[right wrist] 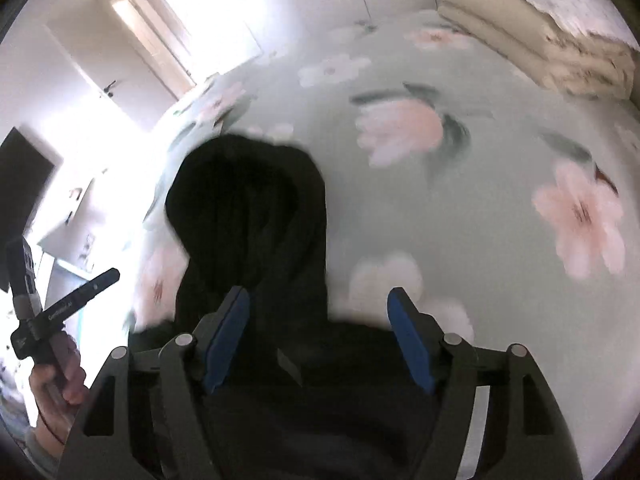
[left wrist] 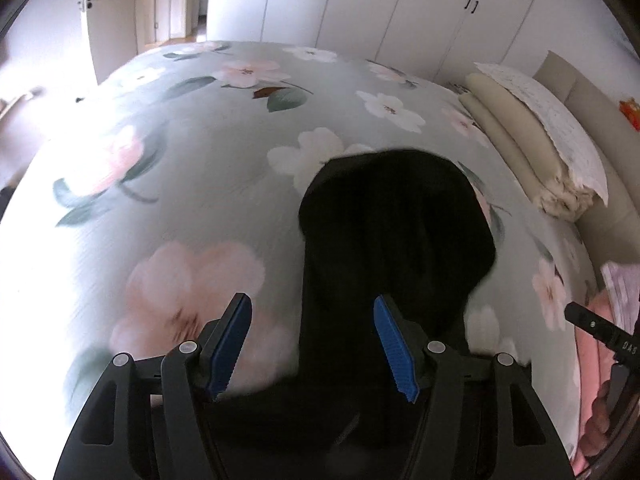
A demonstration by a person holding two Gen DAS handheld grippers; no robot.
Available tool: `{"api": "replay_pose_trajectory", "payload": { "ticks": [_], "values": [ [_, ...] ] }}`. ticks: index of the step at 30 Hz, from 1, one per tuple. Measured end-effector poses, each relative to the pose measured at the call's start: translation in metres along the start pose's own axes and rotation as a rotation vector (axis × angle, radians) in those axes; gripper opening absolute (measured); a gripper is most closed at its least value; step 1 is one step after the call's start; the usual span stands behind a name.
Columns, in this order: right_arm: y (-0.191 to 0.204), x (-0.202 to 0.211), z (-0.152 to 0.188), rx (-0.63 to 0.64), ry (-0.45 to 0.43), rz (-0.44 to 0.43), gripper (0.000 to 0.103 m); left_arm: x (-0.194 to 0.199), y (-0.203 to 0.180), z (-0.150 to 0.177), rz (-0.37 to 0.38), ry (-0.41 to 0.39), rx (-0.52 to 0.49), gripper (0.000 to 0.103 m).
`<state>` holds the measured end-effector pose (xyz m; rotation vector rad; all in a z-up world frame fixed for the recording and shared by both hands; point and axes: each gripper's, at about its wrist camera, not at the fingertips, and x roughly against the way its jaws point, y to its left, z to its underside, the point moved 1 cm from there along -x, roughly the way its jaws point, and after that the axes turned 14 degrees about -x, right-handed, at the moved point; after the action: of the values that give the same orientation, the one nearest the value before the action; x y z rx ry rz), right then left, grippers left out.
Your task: Fold large clothes
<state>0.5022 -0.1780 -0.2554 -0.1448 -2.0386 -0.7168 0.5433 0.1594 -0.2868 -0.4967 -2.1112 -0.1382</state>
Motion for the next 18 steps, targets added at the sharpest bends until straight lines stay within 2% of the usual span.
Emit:
{"api": "replay_pose_trajectory", "payload": {
  "ticks": [3,6,10,11,12,13,14,15,16,18],
  "values": [
    [0.018,-0.039,-0.026,0.013,0.026,-0.027,0.075,-0.032,0.006,-0.024,0.013,0.003,-0.002,0.066],
    [0.033,-0.079,-0.042,0.052,0.045,-0.008,0.075,-0.078,0.009,-0.045,0.028,0.043,-0.001,0.066],
    [0.034,-0.129,-0.049,0.053,0.062,0.029,0.075,-0.121,0.014,-0.053,-0.004,0.071,-0.014,0.065],
    [0.034,-0.143,-0.052,0.045,0.077,0.024,0.074,-0.132,0.016,-0.055,-0.014,0.089,-0.008,0.062],
    [0.033,-0.153,-0.054,0.039,0.081,0.02,0.065,-0.14,0.019,-0.056,-0.024,0.098,0.002,0.052],
    [0.033,-0.161,-0.055,0.043,0.086,0.034,0.044,-0.146,0.023,-0.056,-0.01,0.097,0.017,0.009],
    [0.035,-0.168,-0.056,0.057,0.09,0.066,0.03,-0.147,0.027,-0.056,0.007,0.097,0.035,0.007],
    [0.033,-0.169,-0.06,0.068,0.071,0.102,0.011,-0.139,0.034,-0.055,0.018,0.063,0.071,0.007],
    [0.03,-0.162,-0.062,0.06,0.049,0.089,0.01,-0.129,0.037,-0.052,0.032,0.029,0.093,0.006],
    [0.017,-0.131,-0.064,0.04,-0.019,0.021,0.008,-0.087,0.05,-0.04,0.1,-0.092,0.139,0.006]
  ]
}}
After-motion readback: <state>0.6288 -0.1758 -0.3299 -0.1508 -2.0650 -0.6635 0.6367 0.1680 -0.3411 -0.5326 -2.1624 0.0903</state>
